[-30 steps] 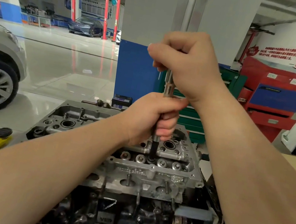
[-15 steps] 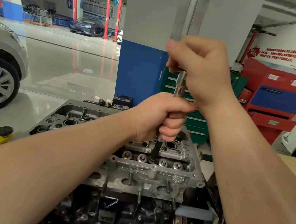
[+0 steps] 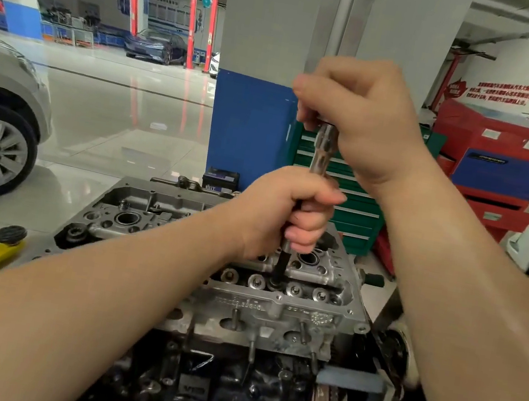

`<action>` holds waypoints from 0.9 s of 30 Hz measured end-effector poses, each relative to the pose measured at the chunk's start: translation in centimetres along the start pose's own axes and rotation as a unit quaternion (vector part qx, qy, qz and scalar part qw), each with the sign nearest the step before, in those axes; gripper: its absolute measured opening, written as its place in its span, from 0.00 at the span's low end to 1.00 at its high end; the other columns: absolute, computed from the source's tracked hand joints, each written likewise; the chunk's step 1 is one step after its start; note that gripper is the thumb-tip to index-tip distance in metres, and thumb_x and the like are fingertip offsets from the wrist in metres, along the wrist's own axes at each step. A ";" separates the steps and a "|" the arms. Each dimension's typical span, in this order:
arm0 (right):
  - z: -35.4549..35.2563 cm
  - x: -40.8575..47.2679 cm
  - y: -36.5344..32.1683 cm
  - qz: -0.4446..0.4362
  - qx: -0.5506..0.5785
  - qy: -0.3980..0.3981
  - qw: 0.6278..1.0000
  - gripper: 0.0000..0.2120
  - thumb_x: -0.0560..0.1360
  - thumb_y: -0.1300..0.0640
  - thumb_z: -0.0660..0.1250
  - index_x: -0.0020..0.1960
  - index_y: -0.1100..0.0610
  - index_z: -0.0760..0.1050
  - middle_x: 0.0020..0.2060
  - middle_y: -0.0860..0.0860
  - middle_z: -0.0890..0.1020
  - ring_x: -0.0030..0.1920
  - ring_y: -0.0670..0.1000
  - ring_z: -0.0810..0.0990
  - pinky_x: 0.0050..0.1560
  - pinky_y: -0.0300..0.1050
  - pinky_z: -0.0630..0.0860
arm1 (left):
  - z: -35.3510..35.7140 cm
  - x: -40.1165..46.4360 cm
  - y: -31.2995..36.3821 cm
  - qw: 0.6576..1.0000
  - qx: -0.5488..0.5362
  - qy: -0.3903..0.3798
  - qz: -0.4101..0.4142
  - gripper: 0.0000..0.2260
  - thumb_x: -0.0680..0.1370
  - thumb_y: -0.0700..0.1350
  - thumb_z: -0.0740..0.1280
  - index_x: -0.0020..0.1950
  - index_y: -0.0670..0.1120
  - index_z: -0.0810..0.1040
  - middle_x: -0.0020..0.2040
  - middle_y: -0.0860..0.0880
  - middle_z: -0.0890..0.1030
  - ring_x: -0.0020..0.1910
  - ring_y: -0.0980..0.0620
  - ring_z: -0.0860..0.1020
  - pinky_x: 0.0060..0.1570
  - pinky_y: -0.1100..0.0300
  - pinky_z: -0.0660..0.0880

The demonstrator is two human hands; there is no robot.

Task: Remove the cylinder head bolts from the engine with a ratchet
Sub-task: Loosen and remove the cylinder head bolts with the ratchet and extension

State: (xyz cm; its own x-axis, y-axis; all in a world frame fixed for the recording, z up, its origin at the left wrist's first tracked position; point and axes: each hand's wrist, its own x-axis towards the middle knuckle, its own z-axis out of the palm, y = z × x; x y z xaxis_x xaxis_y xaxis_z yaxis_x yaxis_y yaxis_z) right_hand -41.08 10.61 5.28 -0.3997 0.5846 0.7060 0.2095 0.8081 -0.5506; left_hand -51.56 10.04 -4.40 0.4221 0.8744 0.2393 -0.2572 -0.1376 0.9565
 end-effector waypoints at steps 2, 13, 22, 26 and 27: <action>0.3 -0.1 0.0 -0.001 0.027 -0.003 1.000 0.16 0.79 0.63 0.68 0.34 0.69 0.76 0.27 0.54 0.76 0.33 0.50 0.74 0.38 0.46 0.72 | -0.3 -0.3 0.6 1.000 -0.005 -0.020 -0.012 0.16 0.75 0.42 0.63 0.29 0.49 0.63 0.22 0.51 0.61 0.21 0.52 0.60 0.28 0.60 0.62; 1.6 -0.1 -0.7 0.023 -0.505 0.127 0.853 0.19 0.76 0.41 0.59 0.36 0.54 0.70 0.30 0.49 0.71 0.39 0.58 0.73 0.32 0.47 0.60 | 3.6 -0.1 -1.1 0.929 0.163 0.318 0.094 0.16 0.65 0.46 0.61 0.36 0.33 0.65 0.29 0.43 0.66 0.29 0.49 0.62 0.30 0.57 0.59; 1.7 0.2 -0.6 -0.008 -0.197 0.063 0.978 0.22 0.80 0.52 0.64 0.31 0.62 0.71 0.27 0.59 0.73 0.33 0.53 0.71 0.38 0.55 0.72 | 1.4 -0.9 -0.1 0.965 0.152 0.196 0.082 0.16 0.73 0.48 0.68 0.31 0.39 0.71 0.25 0.44 0.73 0.26 0.47 0.71 0.29 0.60 0.71; 2.3 -0.9 -1.8 0.044 -0.523 0.133 0.841 0.24 0.82 0.38 0.55 0.33 0.51 0.61 0.28 0.48 0.64 0.33 0.57 0.67 0.34 0.48 0.58 | 3.3 -1.2 -1.5 0.938 0.103 0.302 0.133 0.09 0.73 0.38 0.63 0.41 0.32 0.68 0.31 0.42 0.71 0.30 0.48 0.66 0.31 0.58 0.64; 2.4 -1.1 -2.0 0.042 -0.541 0.142 0.828 0.24 0.81 0.37 0.56 0.32 0.51 0.60 0.29 0.47 0.63 0.31 0.56 0.65 0.32 0.46 0.55 | 3.8 -1.0 -1.6 0.934 0.102 0.319 0.123 0.07 0.73 0.36 0.61 0.40 0.34 0.64 0.32 0.43 0.67 0.32 0.49 0.62 0.31 0.58 0.60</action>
State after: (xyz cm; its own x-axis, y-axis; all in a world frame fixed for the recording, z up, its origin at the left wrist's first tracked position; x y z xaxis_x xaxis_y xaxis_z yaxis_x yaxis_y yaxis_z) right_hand -43.18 8.18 4.53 -0.1492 0.5120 0.8460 0.9642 0.2650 0.0097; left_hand -48.28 7.62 -5.55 -0.2483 0.8949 0.3707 -0.0807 -0.4005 0.9127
